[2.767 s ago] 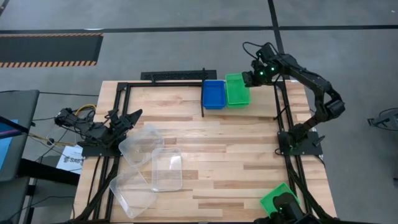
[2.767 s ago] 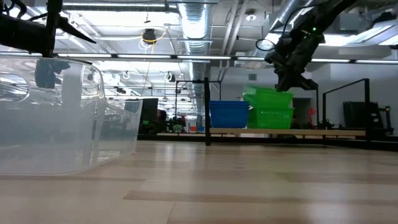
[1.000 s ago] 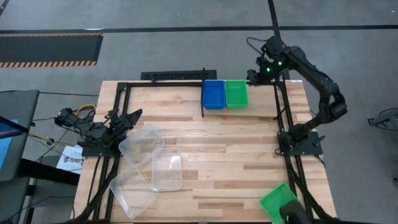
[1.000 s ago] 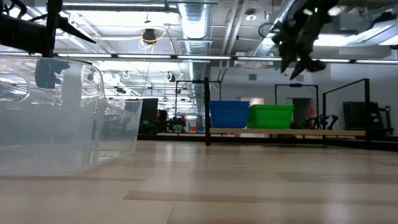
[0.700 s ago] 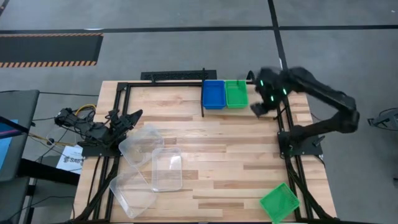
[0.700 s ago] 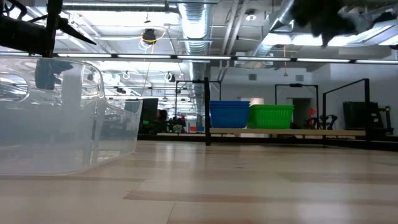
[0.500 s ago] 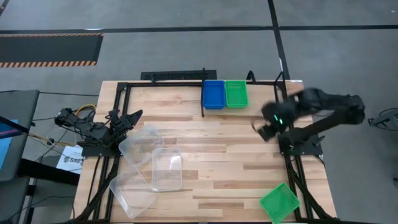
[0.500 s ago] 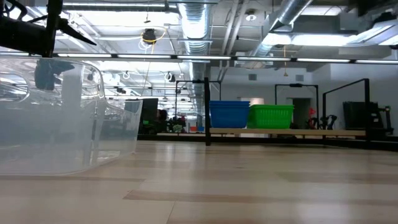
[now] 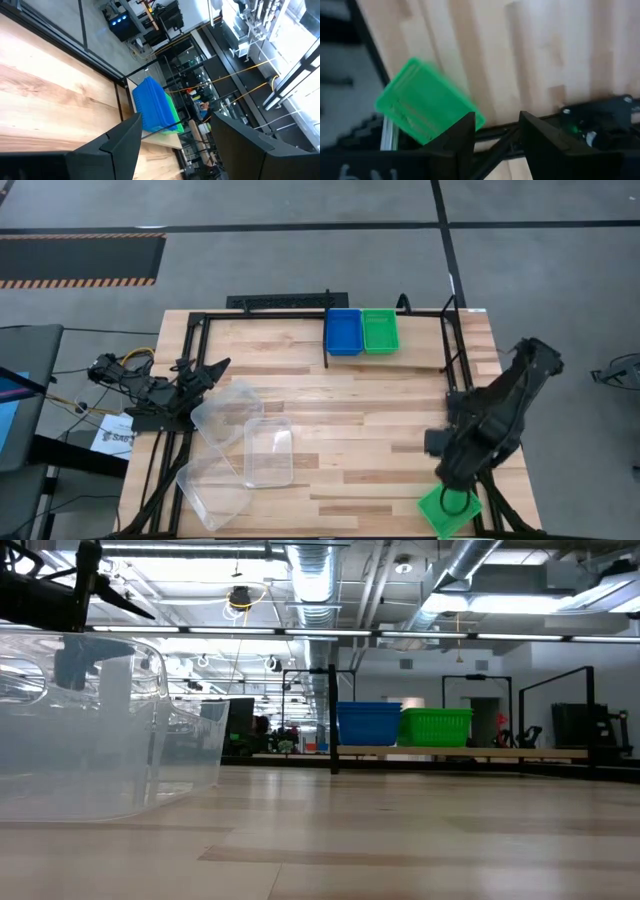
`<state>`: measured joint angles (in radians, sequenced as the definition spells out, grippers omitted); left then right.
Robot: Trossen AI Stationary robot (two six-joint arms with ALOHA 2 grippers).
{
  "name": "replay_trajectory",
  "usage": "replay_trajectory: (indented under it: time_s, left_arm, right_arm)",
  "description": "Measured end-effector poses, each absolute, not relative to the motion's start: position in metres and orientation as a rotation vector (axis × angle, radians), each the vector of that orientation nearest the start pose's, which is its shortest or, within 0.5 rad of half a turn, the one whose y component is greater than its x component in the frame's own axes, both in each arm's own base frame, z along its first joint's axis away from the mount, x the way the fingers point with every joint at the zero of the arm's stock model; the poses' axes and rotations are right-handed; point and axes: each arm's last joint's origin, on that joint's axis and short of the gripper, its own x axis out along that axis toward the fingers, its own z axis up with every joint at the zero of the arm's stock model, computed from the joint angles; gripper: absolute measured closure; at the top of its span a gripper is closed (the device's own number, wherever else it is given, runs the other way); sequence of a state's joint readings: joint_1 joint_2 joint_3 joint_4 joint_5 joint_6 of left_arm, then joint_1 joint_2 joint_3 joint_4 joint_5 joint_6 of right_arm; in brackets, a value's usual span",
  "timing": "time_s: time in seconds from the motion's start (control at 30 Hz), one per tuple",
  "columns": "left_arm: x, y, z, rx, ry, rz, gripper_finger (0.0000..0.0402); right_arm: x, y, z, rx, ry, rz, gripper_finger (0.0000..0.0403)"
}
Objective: Stack baskets on shelf by color
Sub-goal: Stack the green bin on top of the green bins on the shelf
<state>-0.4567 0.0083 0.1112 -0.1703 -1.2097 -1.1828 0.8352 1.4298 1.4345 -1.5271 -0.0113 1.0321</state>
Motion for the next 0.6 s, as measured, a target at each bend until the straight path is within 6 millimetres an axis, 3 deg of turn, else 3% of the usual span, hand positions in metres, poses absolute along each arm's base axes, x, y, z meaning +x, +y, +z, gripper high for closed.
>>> replay_trajectory:
  time_s: [0.3,0.6]
  left_arm:
    - [0.076,-0.007,0.185,-1.066,-0.395,0.687,0.0178]
    - [0.076,-0.007,0.181,-1.035,-0.368,0.700,0.0178]
  right_arm:
    - [0.176,0.215,0.299,0.134,1.591,0.083,0.0267]
    - [0.191,0.225,0.283,0.089,1.611,0.150,0.0275]
